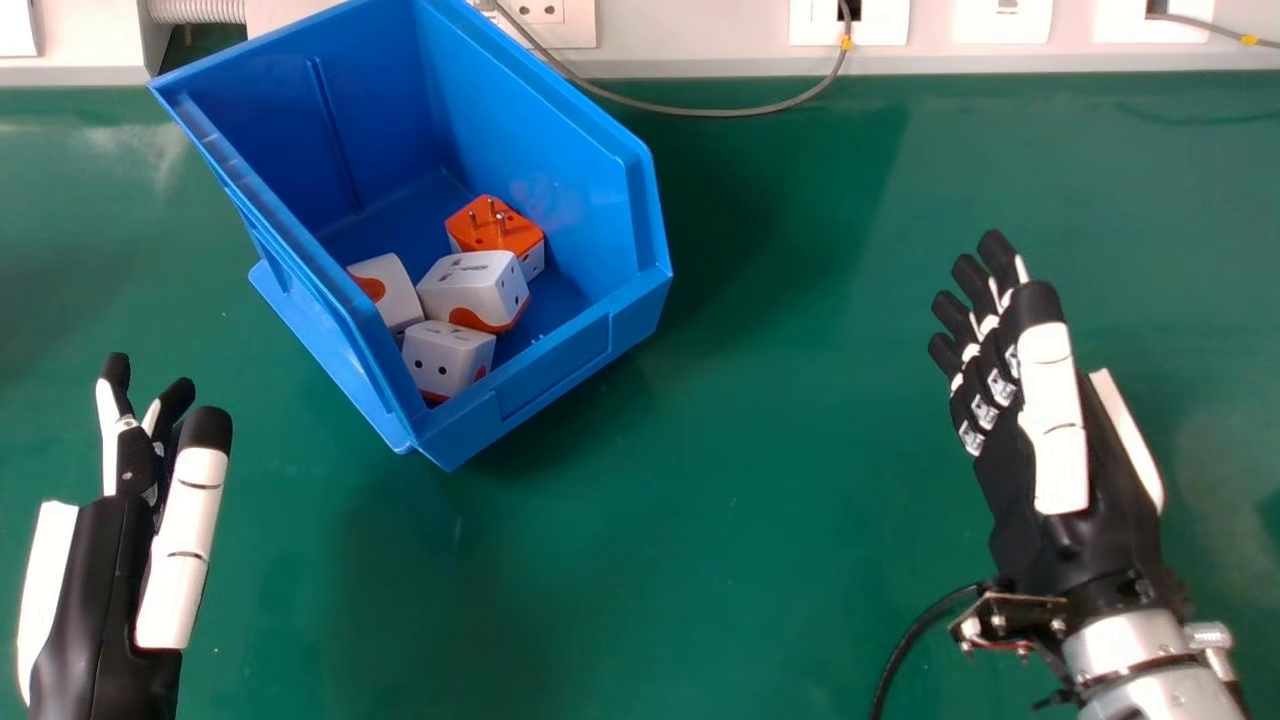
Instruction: Pick all objects and put in blue box
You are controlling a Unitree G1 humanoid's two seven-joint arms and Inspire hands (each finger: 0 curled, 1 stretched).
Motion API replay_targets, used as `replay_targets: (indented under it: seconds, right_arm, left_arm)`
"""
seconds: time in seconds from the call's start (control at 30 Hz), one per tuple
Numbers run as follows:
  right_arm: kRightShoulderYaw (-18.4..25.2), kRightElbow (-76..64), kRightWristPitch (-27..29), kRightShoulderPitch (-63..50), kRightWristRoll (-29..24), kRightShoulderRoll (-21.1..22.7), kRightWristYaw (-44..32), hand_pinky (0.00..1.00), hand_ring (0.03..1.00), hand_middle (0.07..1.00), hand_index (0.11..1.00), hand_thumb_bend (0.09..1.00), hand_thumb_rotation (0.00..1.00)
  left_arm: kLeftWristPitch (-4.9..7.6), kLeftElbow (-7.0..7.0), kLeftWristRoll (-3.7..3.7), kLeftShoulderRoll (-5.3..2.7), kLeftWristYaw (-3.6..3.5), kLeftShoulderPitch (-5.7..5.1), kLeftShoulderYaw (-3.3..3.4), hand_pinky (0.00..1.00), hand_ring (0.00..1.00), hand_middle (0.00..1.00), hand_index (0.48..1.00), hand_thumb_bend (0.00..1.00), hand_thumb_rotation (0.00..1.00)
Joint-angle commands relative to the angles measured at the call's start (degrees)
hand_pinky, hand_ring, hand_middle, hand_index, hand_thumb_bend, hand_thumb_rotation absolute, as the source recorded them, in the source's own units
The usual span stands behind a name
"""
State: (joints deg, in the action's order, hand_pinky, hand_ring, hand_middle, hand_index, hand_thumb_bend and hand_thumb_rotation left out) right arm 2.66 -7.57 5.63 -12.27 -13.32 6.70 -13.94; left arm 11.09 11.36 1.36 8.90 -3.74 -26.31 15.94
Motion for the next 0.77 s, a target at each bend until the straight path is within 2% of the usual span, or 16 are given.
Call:
replay_targets:
  seconds: [0.0,0.13,0.27,0.4,0.5,0.73]
  right_arm:
    - [1.37,-2.73,0.1,0.83,0.13,1.81,-0.77,1.0,1.0,1.0,1.0,0.371,1.0]
    - [1.88,-5.6,-1.94,-1.06,-0.03,4.05,-1.92,1.0,1.0,1.0,1.0,0.376,1.0]
    - [2.28,-6.77,-4.33,-2.11,-0.07,6.68,-3.87,1.0,1.0,1.0,1.0,0.376,1.0]
    - [2.25,-6.4,-4.93,-2.19,-0.56,6.33,-4.28,1.0,1.0,1.0,1.0,0.374,1.0]
    - [2.1,-7.26,-4.92,-2.75,-0.9,5.66,-4.13,1.0,1.0,1.0,1.0,0.373,1.0]
    - [2.03,-8.16,-4.47,-3.12,0.02,5.18,-3.8,1.0,1.0,1.0,1.0,0.374,1.0]
  left_arm:
    - [1.18,0.27,0.4,0.66,-0.14,-0.16,-0.18,0.88,0.95,0.96,0.957,0.63,1.0]
    - [1.01,0.56,0.42,0.94,-0.59,-0.5,-0.25,0.87,0.94,0.95,0.951,0.65,0.99]
    - [1.19,0.26,0.38,1.58,-1.18,-0.59,-0.15,0.87,0.94,0.95,0.948,0.68,0.98]
    - [1.48,0.61,-0.01,1.89,-1.9,-1.16,0.13,0.86,0.93,0.95,0.946,0.69,0.98]
    - [2.06,0.18,-0.28,2.16,-2.34,-1.36,0.45,0.86,0.93,0.95,0.947,0.68,0.98]
    - [2.63,-0.26,0.08,2.36,-2.9,-1.42,0.42,0.86,0.93,0.95,0.952,0.67,0.98]
